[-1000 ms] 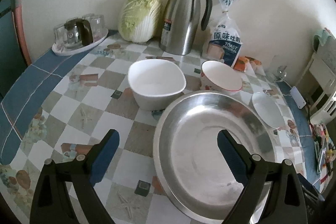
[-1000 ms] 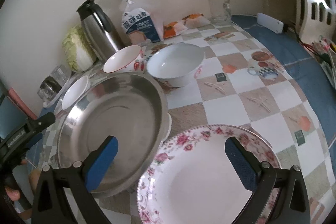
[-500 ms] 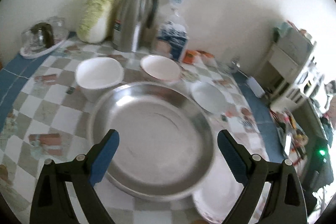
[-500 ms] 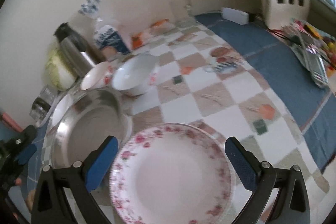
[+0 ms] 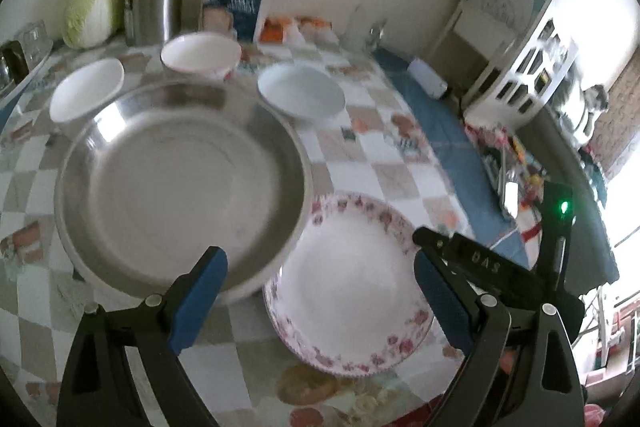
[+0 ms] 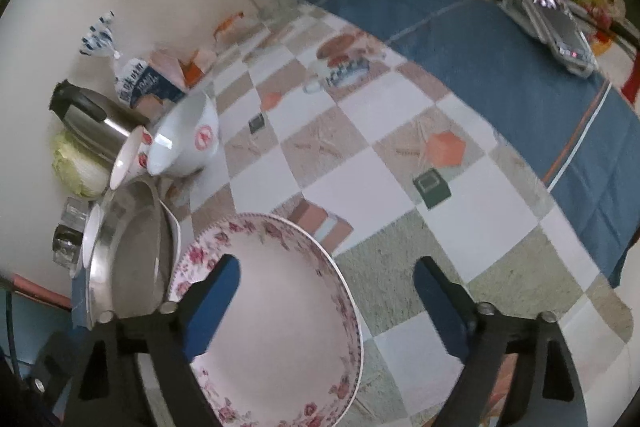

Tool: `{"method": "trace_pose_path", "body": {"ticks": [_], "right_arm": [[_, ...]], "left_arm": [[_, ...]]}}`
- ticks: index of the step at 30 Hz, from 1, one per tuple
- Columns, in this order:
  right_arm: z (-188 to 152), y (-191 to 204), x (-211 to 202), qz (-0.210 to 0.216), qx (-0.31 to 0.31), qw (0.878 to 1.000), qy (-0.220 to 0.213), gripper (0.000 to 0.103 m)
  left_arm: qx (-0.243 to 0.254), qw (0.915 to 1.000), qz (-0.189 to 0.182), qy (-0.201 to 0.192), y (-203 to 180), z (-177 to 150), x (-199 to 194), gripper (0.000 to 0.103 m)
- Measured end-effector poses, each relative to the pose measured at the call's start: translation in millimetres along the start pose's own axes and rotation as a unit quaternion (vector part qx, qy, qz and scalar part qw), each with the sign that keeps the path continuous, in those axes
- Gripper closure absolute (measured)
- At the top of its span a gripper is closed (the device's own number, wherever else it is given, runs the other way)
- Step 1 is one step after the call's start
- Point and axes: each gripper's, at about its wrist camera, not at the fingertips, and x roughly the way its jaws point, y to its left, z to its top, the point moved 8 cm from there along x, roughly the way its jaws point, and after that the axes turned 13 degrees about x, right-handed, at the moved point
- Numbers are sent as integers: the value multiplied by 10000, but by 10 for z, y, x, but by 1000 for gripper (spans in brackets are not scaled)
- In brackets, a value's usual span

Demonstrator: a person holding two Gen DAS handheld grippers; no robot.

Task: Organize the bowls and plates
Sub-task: 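Grasp the rim of the rose-patterned plate with the right tool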

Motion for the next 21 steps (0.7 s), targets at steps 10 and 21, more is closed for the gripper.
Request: {"method": "trace_pose_path", "body": {"ticks": [10,21], "right_arm": [[-116,-53,148,-206,-30,9991,362,41],[-137,-90,200,-54,232,9983,525,73]], "left_arm": [[-27,9989,155,447,-1,-161,102,8],[-238,9978,189,596,79,-230,160,35]]}}
